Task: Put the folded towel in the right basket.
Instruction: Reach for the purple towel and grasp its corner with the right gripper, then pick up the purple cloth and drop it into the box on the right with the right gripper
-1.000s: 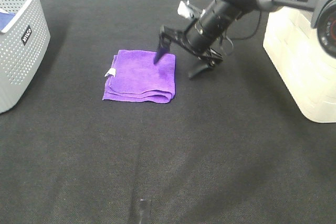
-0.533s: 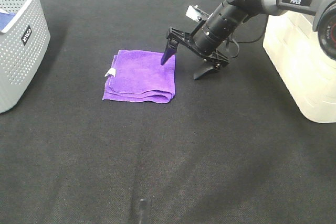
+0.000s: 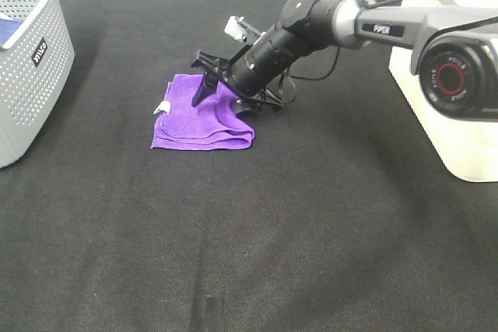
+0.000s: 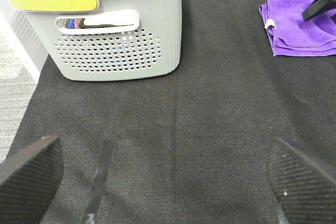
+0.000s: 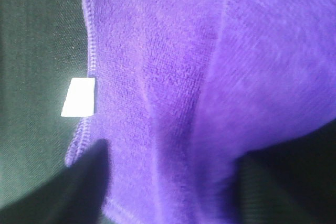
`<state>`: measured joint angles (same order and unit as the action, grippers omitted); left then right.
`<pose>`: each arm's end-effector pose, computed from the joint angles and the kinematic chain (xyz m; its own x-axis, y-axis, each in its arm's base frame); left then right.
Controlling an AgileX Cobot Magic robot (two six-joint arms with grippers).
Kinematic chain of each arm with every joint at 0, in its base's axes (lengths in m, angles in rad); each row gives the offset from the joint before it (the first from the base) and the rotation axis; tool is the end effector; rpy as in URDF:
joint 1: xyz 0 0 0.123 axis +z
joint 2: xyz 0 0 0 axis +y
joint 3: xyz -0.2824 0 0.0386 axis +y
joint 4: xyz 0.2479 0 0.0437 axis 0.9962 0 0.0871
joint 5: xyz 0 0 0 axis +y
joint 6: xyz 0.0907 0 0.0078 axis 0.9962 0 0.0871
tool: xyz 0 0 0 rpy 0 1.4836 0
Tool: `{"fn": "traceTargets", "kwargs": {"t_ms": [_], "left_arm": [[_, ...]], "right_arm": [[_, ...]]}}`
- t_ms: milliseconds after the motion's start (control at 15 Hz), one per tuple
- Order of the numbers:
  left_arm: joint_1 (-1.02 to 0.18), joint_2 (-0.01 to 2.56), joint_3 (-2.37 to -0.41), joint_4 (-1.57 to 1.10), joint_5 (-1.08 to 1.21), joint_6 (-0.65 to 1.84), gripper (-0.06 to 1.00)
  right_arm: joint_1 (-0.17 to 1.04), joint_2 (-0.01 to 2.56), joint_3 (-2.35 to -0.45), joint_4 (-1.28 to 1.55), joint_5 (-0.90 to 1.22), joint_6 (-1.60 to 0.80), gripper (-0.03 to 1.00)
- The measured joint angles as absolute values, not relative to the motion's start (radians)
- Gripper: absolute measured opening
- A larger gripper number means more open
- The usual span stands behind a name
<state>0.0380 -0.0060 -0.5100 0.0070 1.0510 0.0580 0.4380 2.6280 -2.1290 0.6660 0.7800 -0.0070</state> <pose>-0.0066 0.0003 0.2807 -0.4345 0.0450 -0.8995 -0.0168 0.9982 0.0580 0.4745 0.2660 0.0758 -0.9718 0.0238 -0.2347 -0.1163 0.8171 0.5646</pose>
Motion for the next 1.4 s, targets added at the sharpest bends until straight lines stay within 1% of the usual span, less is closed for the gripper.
{"fn": "traceTargets", "kwargs": {"t_ms": [67, 200, 267, 400, 600, 733, 867, 933, 1000, 1133, 1200, 1267, 1400], "left_arm": [[0.038, -0.006, -0.51, 0.007, 1.051, 0.058, 0.99], [0.038, -0.006, -0.51, 0.007, 1.051, 0.058, 0.99], [0.038, -0.006, -0.51, 0.007, 1.051, 0.058, 0.99], [0.038, -0.006, -0.51, 0.007, 1.051, 0.058, 0.99], [0.038, -0.006, -0.51, 0.007, 1.051, 0.058, 0.99], [0.038, -0.006, -0.51, 0.007, 1.051, 0.058, 0.99], [0.038, -0.006, -0.51, 0.007, 1.051, 0.058, 0.99], [0.038, -0.006, -0.51, 0.007, 1.051, 0.058, 0.99], [0.038, -0.006, -0.51, 0.007, 1.051, 0.058, 0.99], [0.038, -0.006, -0.51, 0.007, 1.051, 0.058, 0.99], [0.038, -0.006, -0.51, 0.007, 1.051, 0.058, 0.99], [0.038, -0.006, -0.51, 0.007, 1.051, 0.058, 0.99], [0.038, -0.006, -0.51, 0.007, 1.051, 0.058, 0.99]], "right_arm": [[0.438, 2.629, -2.129, 0.66, 0.772, -0.007, 0.44], [0.431, 2.63, -2.126, 0.628, 0.771, -0.007, 0.17], [0.43, 2.626, -2.125, 0.617, 0.771, -0.007, 0.07], [0.43, 2.601, -2.117, 0.574, 0.778, -0.016, 0.07], [0.417, 2.491, -2.101, 0.523, 0.884, -0.049, 0.07], [0.382, 2.36, -2.101, 0.518, 0.928, -0.06, 0.07], [0.321, 2.223, -2.101, 0.473, 0.963, -0.062, 0.07], [0.287, 2.162, -2.101, 0.442, 0.974, -0.064, 0.07], [0.218, 2.07, -2.101, 0.392, 0.987, -0.067, 0.07], [0.089, 1.986, -2.101, 0.317, 1.003, -0.087, 0.07], [0.018, 1.959, -2.101, 0.288, 1.019, -0.094, 0.07], [0.018, 1.959, -2.101, 0.288, 1.019, -0.094, 0.07], [-0.131, 1.94, -2.101, 0.264, 1.047, -0.108, 0.07]]}}
